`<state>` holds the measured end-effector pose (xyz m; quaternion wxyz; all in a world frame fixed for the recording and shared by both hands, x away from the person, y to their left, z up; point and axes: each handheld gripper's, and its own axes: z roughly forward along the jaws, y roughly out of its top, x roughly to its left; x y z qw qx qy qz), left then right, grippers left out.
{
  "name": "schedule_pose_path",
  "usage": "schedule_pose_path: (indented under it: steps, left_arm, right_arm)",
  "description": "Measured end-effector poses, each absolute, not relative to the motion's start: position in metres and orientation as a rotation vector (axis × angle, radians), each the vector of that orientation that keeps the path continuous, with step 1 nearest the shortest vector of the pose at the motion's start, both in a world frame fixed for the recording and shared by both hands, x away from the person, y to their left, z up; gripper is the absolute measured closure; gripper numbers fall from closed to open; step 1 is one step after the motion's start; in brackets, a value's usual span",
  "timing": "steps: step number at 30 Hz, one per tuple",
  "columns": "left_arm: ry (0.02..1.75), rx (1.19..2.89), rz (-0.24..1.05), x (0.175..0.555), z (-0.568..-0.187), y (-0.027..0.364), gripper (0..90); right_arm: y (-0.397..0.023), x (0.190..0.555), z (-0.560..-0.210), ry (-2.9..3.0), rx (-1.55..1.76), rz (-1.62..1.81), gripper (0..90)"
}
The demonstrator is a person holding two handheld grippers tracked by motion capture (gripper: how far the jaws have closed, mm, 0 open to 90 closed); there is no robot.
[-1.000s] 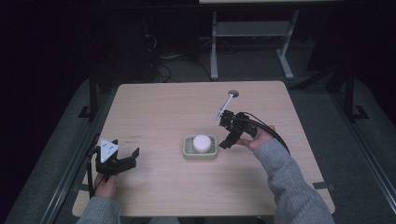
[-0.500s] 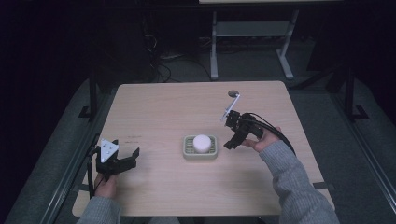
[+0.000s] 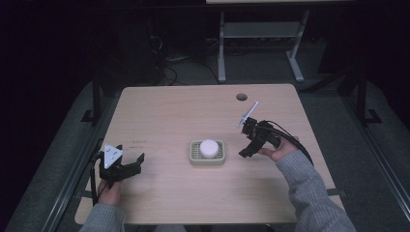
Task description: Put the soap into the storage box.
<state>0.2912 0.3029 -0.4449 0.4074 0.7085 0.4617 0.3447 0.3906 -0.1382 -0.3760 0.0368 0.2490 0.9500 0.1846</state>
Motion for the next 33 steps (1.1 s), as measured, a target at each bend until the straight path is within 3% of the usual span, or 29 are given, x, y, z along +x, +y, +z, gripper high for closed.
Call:
schedule_pose_path:
  steps: [33]
  left_arm:
    - [1.159, 1.789, 0.876, 0.29, -0.445, 0.302, 12.8]
  right_arm:
    - [-0.185, 0.365, -0.401, 2.884, 0.88, 0.605, 22.8]
